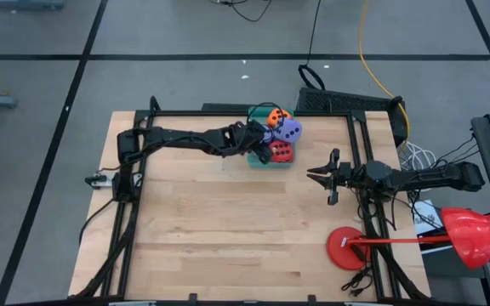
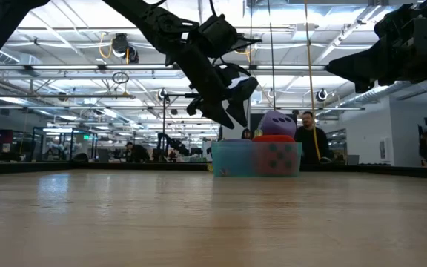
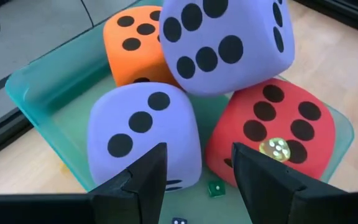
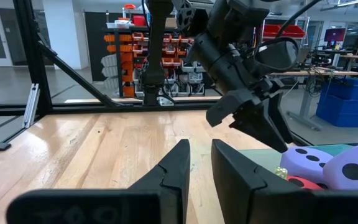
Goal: Pick & Place Dice
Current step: Adjust the green bin on the table
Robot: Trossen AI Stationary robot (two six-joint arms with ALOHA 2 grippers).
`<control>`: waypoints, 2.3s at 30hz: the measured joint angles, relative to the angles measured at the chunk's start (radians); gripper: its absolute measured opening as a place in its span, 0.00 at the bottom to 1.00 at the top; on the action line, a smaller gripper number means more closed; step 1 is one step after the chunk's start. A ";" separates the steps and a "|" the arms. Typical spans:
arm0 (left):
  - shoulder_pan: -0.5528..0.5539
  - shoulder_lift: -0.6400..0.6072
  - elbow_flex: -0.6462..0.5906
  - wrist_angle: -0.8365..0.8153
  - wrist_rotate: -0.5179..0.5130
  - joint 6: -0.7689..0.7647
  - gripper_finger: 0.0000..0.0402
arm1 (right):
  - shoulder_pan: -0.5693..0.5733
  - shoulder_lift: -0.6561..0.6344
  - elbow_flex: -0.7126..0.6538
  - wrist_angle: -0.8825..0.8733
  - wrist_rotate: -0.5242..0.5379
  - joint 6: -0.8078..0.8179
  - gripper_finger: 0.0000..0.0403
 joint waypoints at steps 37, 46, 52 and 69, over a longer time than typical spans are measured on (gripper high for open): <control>0.236 -0.252 -0.001 -0.477 0.009 -0.393 0.48 | 0.000 0.000 0.000 0.000 0.000 0.000 0.15; 0.300 -0.236 0.001 -0.433 0.204 -0.434 0.48 | 0.000 0.000 0.000 0.000 0.000 0.000 0.15; 0.326 -0.186 0.001 -0.389 0.215 -0.444 0.48 | 0.000 0.000 0.000 0.000 0.000 0.000 0.15; 0.392 0.078 0.252 -0.387 0.243 -0.456 0.48 | 0.000 0.000 0.000 0.000 0.000 0.000 0.15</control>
